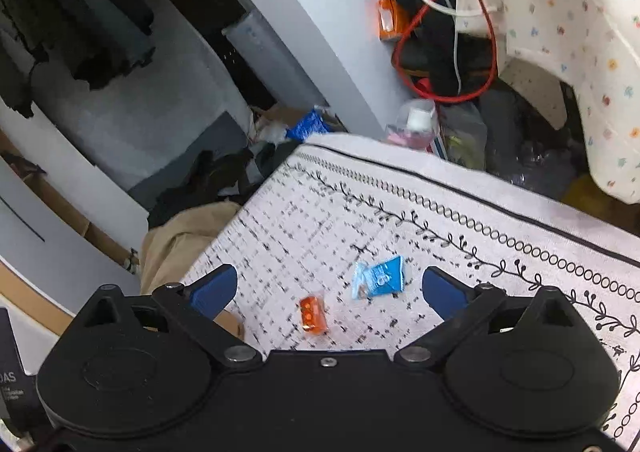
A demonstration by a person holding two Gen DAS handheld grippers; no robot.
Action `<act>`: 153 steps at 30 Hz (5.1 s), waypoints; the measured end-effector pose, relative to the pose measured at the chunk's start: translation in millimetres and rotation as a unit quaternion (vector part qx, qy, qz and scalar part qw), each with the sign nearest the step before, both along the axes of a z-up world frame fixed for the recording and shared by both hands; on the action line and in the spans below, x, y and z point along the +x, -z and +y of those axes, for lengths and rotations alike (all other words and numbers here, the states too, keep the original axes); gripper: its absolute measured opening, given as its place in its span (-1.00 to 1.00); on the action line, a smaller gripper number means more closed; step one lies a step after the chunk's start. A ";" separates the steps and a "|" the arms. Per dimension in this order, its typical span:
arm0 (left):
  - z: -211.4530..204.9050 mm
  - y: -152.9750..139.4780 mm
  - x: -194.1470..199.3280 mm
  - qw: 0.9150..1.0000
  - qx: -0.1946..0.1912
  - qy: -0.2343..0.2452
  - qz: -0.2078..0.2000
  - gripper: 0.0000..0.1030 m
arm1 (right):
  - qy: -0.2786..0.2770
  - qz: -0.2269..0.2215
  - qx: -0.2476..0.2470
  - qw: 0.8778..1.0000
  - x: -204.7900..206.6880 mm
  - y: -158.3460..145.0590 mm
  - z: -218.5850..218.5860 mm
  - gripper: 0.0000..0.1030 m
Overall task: Organize snacks
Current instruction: 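Move both open tools back over the orange candy and blue packet, then grasp the blue packet with the right tool while the left tool grasps the orange candy, then carry the blue packet and orange candy into the box and release both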
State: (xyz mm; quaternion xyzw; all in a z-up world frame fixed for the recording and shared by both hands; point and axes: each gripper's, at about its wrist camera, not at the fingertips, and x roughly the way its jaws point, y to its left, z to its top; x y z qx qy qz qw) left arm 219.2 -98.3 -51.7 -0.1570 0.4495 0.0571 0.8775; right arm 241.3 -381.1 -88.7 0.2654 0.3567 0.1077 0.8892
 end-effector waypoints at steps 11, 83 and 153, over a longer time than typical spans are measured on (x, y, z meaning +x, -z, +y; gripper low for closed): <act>-22.3 31.6 33.5 1.000 -0.010 -0.006 0.008 0.94 | -0.013 0.054 0.033 0.998 36.0 45.2 -1.6 0.48; 2.5 -7.0 27.5 0.998 -0.013 -0.041 -0.040 -0.62 | -0.036 -0.012 0.083 0.996 38.3 19.7 24.7 -0.69; 212.7 -19.8 -39.8 0.988 -0.033 -0.153 0.007 -0.08 | -0.222 -0.028 0.028 0.974 17.3 -5.7 255.4 -0.59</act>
